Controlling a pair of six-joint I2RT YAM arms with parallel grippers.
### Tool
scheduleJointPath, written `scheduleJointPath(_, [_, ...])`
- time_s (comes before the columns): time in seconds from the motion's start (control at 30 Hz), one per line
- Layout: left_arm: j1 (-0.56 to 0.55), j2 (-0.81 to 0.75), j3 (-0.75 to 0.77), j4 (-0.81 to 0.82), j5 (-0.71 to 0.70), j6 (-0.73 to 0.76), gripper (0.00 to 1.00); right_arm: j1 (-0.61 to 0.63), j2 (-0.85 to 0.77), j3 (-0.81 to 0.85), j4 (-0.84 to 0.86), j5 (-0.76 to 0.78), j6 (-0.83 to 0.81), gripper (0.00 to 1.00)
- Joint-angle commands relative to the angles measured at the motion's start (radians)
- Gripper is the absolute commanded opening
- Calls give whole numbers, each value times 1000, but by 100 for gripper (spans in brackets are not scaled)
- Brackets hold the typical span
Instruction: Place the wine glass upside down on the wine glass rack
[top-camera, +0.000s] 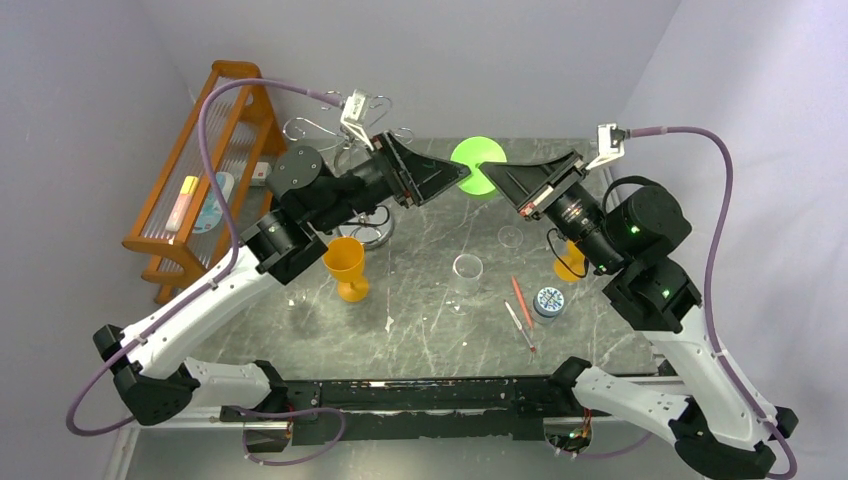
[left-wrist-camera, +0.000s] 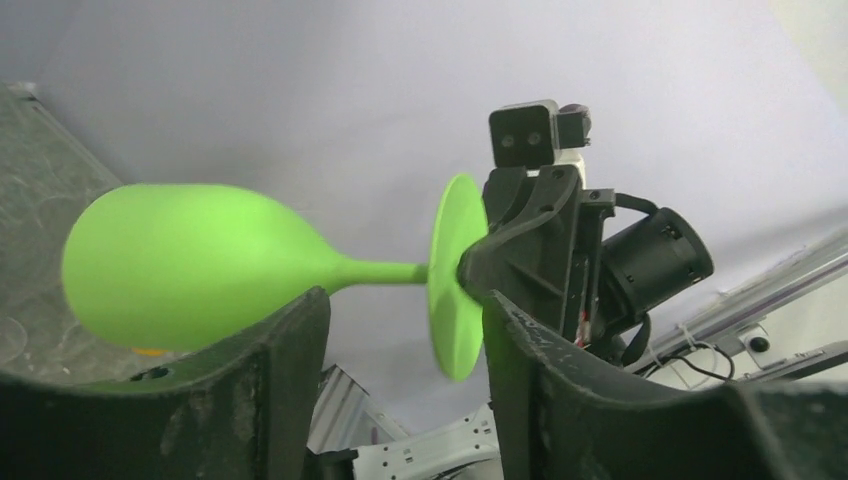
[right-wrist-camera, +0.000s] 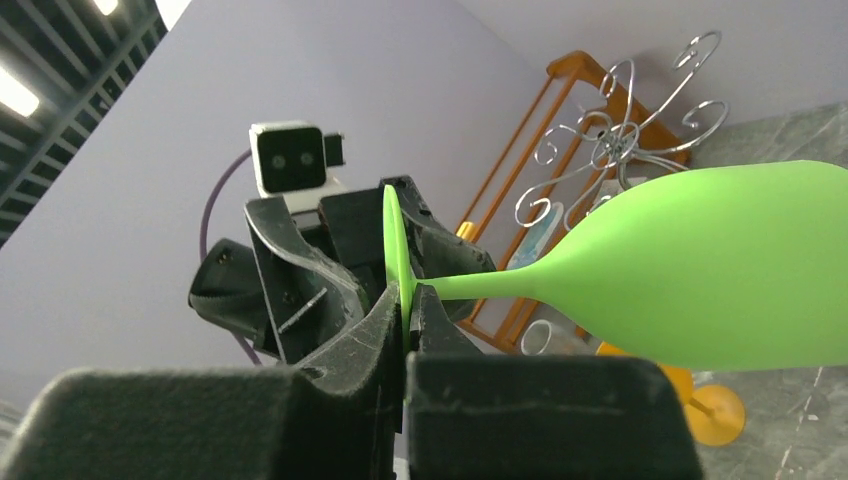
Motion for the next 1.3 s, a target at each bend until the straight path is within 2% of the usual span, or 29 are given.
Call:
scheduleJointPath(0.0, [-3,44,91,-29,79,-78,57,3,-7,-15,-16,-77,-38,0])
scheduleJointPath(0.1, [-3,87,133,-62,149,-89,51,3,15,10,-36,-68,-69,0])
scheduleJointPath(0.23, [-4,99,103,-65,179,-106,39,3,55,45,-80,-68,-75,0])
scheduleJointPath(0.37, [-1,98,100,-88,183,-90,22,2,61,49,-109,-9,-71,0])
scheduleJointPath(0.43, [3,95,103,-114,179,-70,7,2,62,53,-121,25,-73,0])
scheduleJointPath(0.47, [9,97,105,-123,183,-62,5,3,60,50,-123,38,-71,0])
scheduleJointPath(0.5, [15,99,107,-126,189,-55,5,3,55,45,-119,48,-69,0])
scheduleJointPath(0.67, [64,102,95,-48,256,-67,5,3,42,29,-87,74,-78,45])
scheduleJointPath(0.77, [96,91,77,-3,290,-81,5,2,16,2,-40,93,-82,63])
scheduleJointPath(0.87, [132,91,79,32,329,-84,5,3,-11,-29,-4,142,-107,69])
scheduleJointPath(1.1, [281,185,213,74,433,-82,5,3,-68,-151,141,254,-222,70])
scheduleJointPath(1.17, [347,244,273,123,491,-114,5,3,-87,-188,191,268,-251,70])
scheduleJointPath(1.27, [407,343,372,280,581,-216,5,2,-113,-227,241,259,-273,70])
